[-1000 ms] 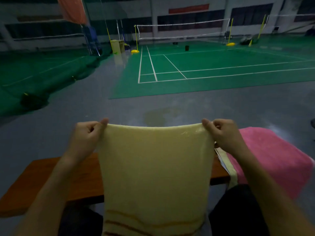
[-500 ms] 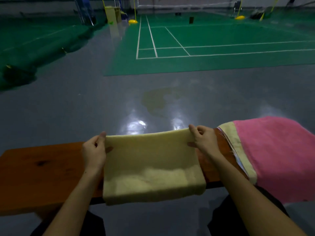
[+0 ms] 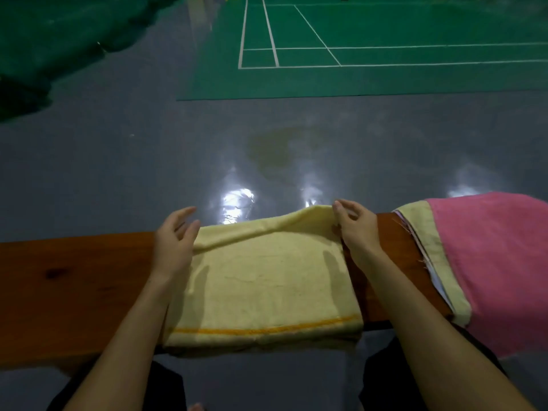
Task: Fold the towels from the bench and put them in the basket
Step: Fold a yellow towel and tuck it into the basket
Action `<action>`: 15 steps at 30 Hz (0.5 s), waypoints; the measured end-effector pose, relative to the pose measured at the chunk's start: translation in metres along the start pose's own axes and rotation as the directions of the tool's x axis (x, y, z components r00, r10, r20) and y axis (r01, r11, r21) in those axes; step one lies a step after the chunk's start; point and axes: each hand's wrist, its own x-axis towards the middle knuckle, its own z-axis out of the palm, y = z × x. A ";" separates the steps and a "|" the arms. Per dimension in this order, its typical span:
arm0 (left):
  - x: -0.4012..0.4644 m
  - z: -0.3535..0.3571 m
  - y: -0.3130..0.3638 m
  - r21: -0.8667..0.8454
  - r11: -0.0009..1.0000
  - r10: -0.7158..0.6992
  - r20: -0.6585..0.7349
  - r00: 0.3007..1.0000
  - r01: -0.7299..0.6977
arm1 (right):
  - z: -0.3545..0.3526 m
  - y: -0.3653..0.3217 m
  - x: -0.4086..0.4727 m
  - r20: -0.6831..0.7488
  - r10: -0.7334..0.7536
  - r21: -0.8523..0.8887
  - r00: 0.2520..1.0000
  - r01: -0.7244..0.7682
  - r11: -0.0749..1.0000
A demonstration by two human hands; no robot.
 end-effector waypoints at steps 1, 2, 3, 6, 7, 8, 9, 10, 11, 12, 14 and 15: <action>-0.002 -0.003 0.001 -0.009 1.000 -0.003 0.005 1.000 0.003 | -0.003 0.001 0.000 0.023 -0.041 -0.021 0.999 0.042 0.999; -0.004 -0.005 0.001 -0.016 1.000 -0.014 0.001 1.000 0.014 | -0.006 0.002 -0.001 0.050 -0.071 -0.046 0.996 0.073 0.996; -0.007 -0.008 0.002 -0.036 0.999 -0.022 0.003 1.000 0.022 | -0.009 0.003 -0.002 0.071 -0.088 -0.073 0.994 0.093 0.993; -0.016 -0.016 0.003 -0.109 0.994 -0.021 0.017 1.000 0.022 | -0.015 0.007 -0.011 0.128 -0.152 -0.187 0.980 0.175 0.967; -0.021 -0.019 0.005 -0.086 0.996 -0.010 -0.006 1.000 0.010 | -0.017 0.009 -0.017 0.156 -0.207 -0.269 0.966 0.243 0.932; -0.026 -0.021 0.006 -0.003 1.000 0.029 -0.049 0.998 -0.029 | -0.017 0.013 -0.025 0.203 -0.257 -0.370 0.945 0.317 0.873; -0.034 -0.022 0.006 0.126 0.989 0.089 -0.082 0.993 -0.079 | -0.017 0.017 -0.036 0.273 -0.299 -0.456 0.914 0.397 0.797; -0.043 -0.022 0.005 0.248 0.958 0.166 -0.079 0.983 -0.142 | -0.016 0.022 -0.050 0.352 -0.322 -0.515 0.879 0.469 0.717; -0.053 -0.020 0.005 0.340 0.915 0.236 -0.019 0.971 -0.216 | -0.013 0.027 -0.065 0.431 -0.320 -0.548 0.843 0.527 0.650; -0.062 -0.015 0.004 0.416 0.864 0.274 0.086 0.958 -0.285 | -0.008 0.033 -0.081 0.505 -0.304 -0.568 0.808 0.576 0.588; -0.076 -0.005 -0.001 0.567 0.715 0.293 0.289 0.911 -0.410 | 0.005 0.047 -0.108 0.615 -0.257 -0.621 0.746 0.658 0.425; -0.077 0.000 -0.005 0.616 0.644 0.303 0.338 0.891 -0.453 | 0.010 0.056 -0.116 0.639 -0.232 -0.659 0.734 0.677 0.327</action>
